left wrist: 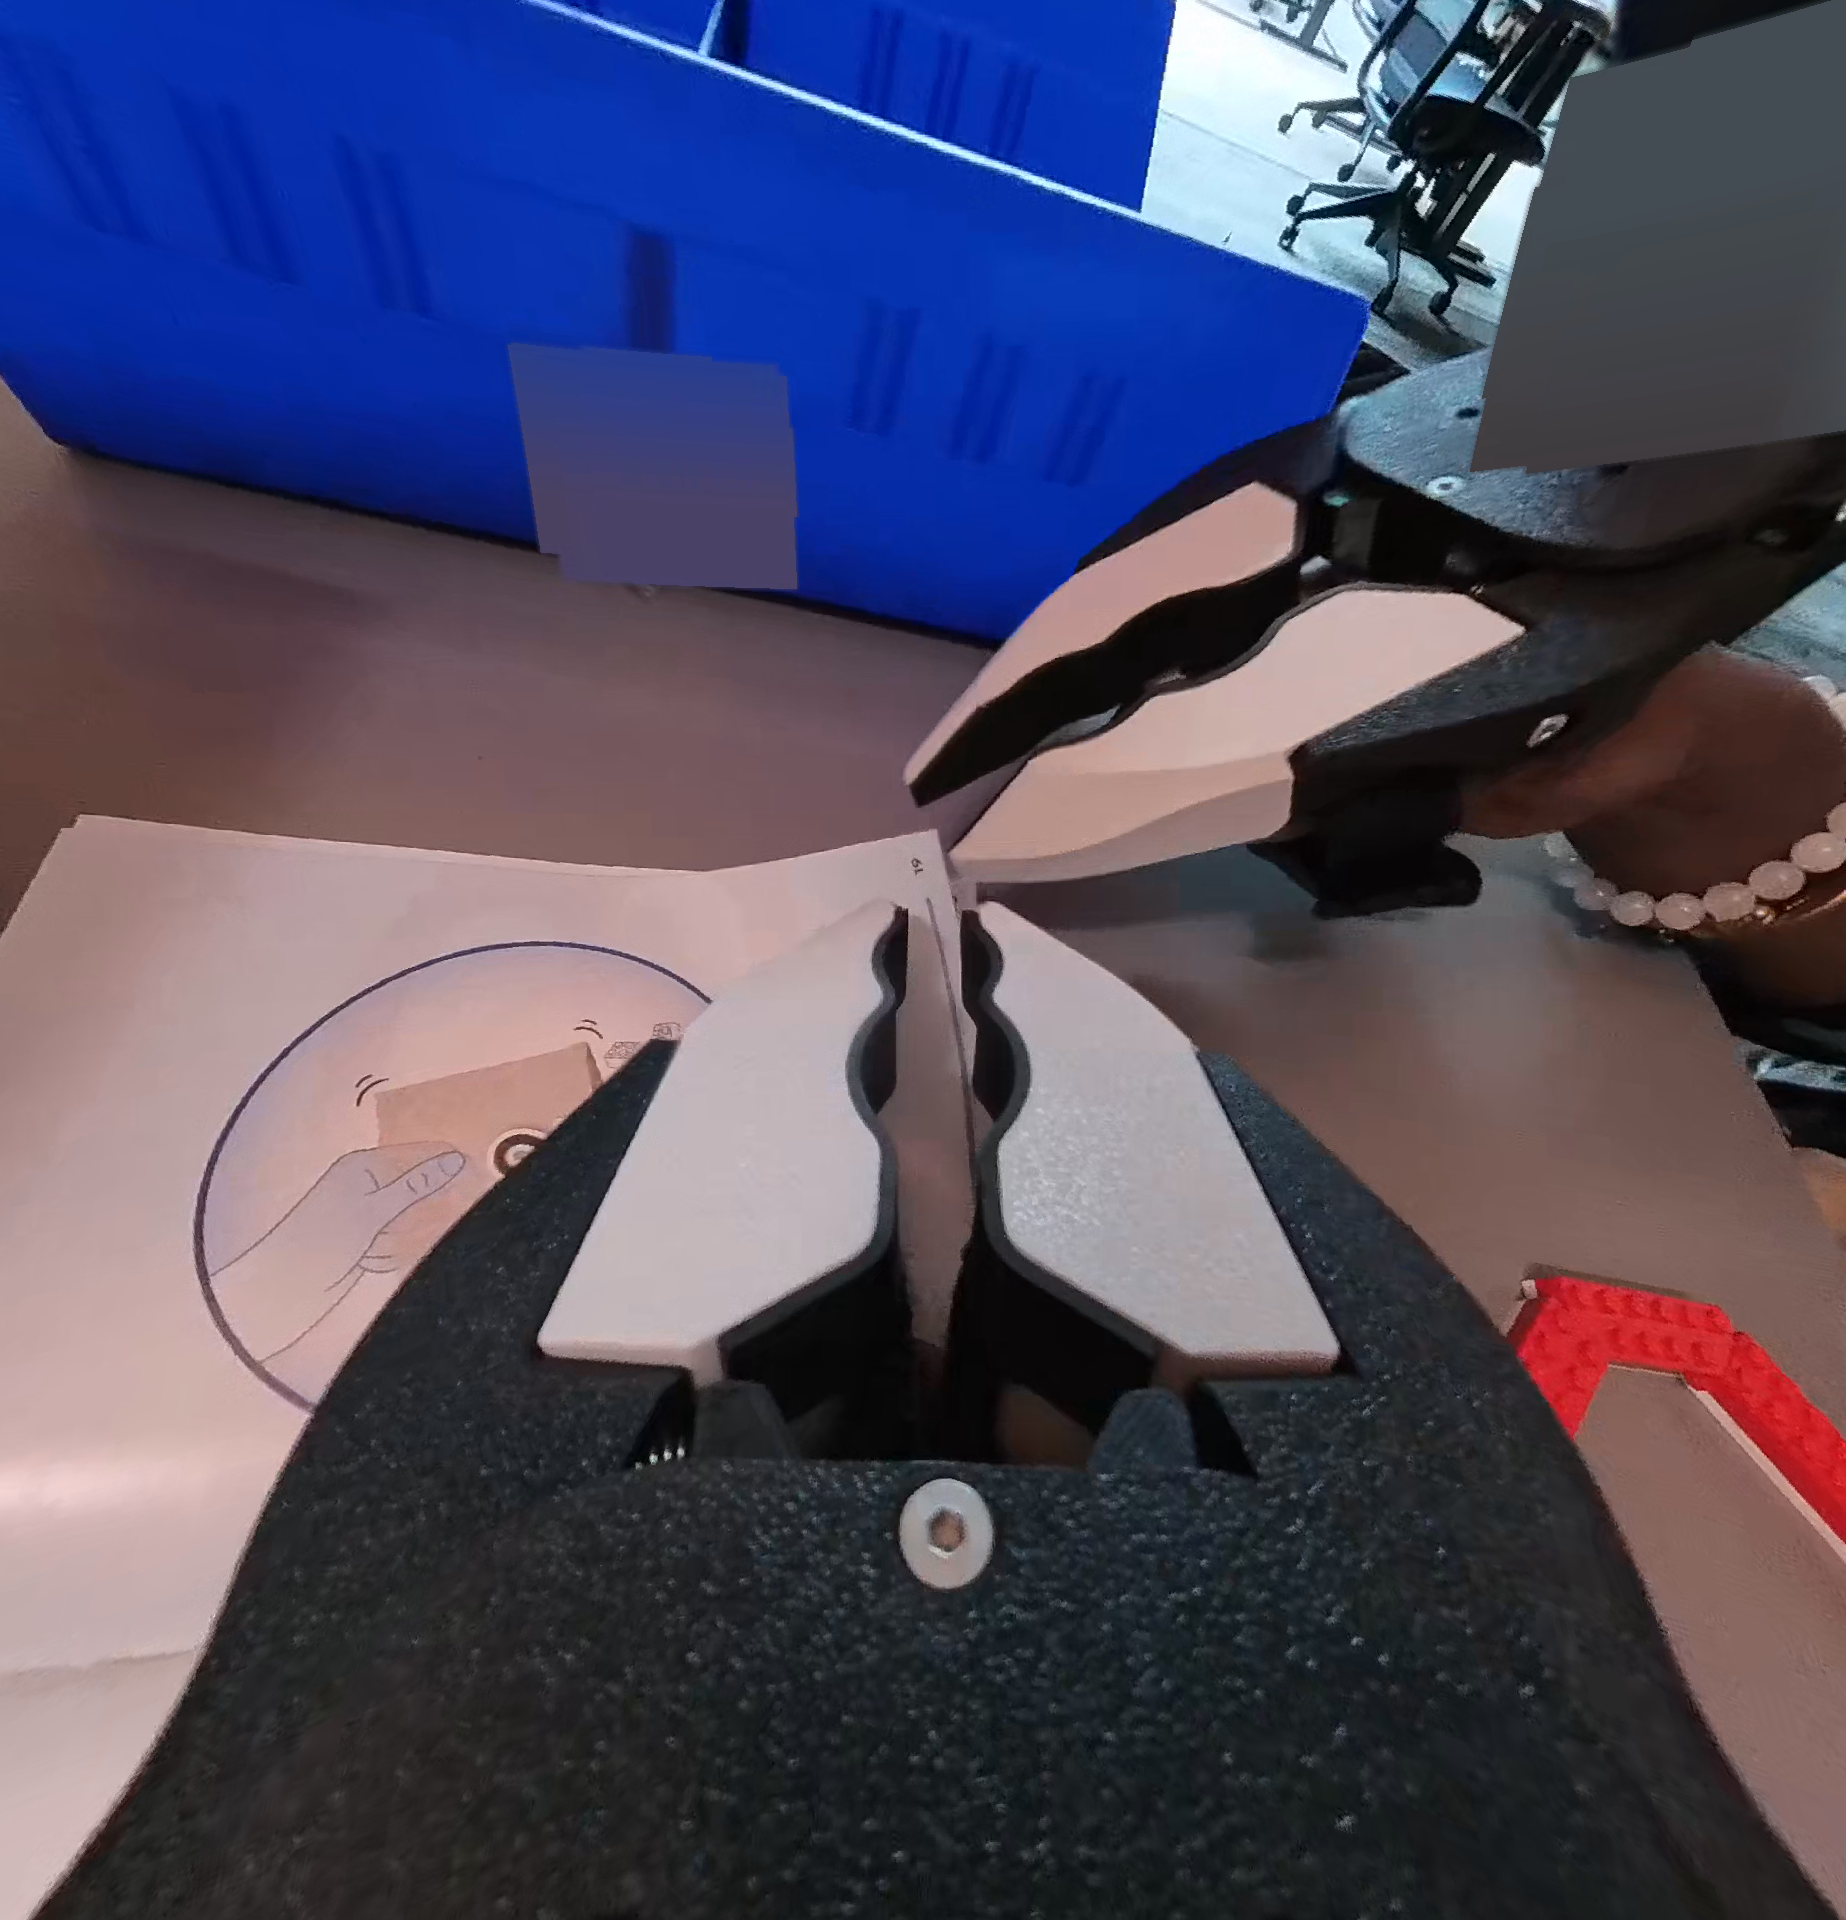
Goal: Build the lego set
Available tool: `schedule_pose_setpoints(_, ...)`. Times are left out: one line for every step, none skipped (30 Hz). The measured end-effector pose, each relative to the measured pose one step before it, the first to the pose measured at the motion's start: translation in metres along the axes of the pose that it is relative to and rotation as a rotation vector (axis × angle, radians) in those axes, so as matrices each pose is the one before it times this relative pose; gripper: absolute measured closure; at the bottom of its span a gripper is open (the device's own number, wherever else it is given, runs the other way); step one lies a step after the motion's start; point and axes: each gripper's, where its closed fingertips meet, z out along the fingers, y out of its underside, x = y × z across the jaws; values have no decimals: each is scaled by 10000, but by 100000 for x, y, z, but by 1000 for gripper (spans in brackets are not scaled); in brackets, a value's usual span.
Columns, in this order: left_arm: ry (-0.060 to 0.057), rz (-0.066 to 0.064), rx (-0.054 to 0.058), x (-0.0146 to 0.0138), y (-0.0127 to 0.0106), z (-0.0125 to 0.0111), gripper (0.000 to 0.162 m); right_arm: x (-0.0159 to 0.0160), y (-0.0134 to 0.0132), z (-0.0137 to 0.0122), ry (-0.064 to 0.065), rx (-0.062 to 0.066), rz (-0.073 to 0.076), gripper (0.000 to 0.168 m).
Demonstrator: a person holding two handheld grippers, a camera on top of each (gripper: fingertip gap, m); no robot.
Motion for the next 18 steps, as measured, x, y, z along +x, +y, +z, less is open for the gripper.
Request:
schedule_pose_setpoints(15,36,-52,53,67,46,153,-12,-7,99,-58,-1,105,150)
schedule_pose_setpoints(-6,20,-41,4,48,41,153,47,29,57,-23,-16,84,150)
schedule_pose_setpoints(1,7,-25,13,29,21,154,116,84,39,12,-28,55,150)
schedule_pose_setpoints(15,-3,-8,12,14,4,154,118,100,31,11,-25,39,150)
schedule_pose_setpoints(9,-13,15,-6,-20,-6,154,107,115,30,11,-36,35,150)
schedule_pose_setpoints(-1,-28,44,-28,-54,-49,154,176,150,32,60,-61,20,151)
schedule_pose_setpoints(-11,-54,57,-69,-56,-51,154,135,123,29,64,-46,-35,151)
schedule_pose_setpoints(-3,-63,45,-58,-54,-41,154,61,72,27,38,-3,-60,151)
schedule_pose_setpoints(5,-52,25,-39,-25,-29,155,26,44,19,13,1,-36,151)
schedule_pose_setpoints(14,-25,4,-8,-1,-12,155,-8,47,28,-21,-11,-1,151)
schedule_pose_setpoints(20,14,-25,36,36,33,155,33,45,34,-20,-23,24,151)
schedule_pose_setpoints(-2,32,-46,31,54,38,154,55,53,39,-5,-23,25,151)
schedule_pose_setpoints(-2,44,-63,32,74,58,153,25,30,23,-13,-17,15,151)
schedule_pose_setpoints(24,53,-66,80,78,65,152,-34,21,14,-32,-10,3,151)
schedule_pose_setpoints(54,50,-59,119,76,58,150,-92,16,13,-50,5,-16,151)
schedule_pose_setpoints(51,41,-53,96,68,45,148,-107,28,29,-42,-15,-43,151)
schedule_pose_setpoints(21,5,-49,28,63,55,145,-129,101,56,-35,-52,-71,151)
schedule_pose_setpoints(32,-23,-66,32,79,54,144,-147,125,64,-40,-62,-86,152)
